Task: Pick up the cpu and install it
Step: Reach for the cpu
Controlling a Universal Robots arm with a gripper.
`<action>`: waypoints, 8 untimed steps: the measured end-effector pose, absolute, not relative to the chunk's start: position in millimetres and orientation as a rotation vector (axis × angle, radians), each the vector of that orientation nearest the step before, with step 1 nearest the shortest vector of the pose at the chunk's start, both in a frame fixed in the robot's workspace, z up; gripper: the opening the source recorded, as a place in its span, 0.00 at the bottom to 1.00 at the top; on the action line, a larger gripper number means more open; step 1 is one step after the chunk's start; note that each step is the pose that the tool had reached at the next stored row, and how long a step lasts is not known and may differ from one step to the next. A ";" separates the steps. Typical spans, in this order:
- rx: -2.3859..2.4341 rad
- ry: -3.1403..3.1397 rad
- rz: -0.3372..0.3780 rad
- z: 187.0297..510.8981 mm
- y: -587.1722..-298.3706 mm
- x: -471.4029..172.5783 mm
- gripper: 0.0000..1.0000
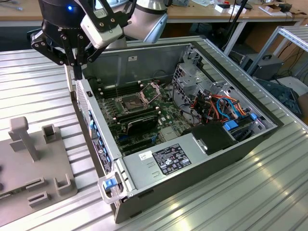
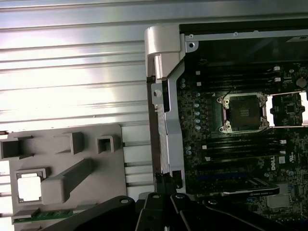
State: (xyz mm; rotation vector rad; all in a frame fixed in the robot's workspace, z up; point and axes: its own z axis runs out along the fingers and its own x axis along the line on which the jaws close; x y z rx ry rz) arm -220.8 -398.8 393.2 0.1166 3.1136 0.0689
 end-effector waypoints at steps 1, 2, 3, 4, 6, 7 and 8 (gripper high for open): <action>0.117 3.114 0.069 393.2 -398.8 -220.8 0.11; 0.117 3.114 0.069 393.2 -398.9 -220.9 0.11; 0.117 3.114 0.069 393.2 -398.8 -221.0 0.11; 0.117 3.114 0.069 393.2 -398.8 -221.3 0.11; 0.117 3.114 0.069 393.3 -398.8 -222.3 0.11; 0.117 3.114 0.069 393.2 -398.8 -222.8 0.11; 0.117 3.114 0.069 393.2 -398.9 -223.5 0.11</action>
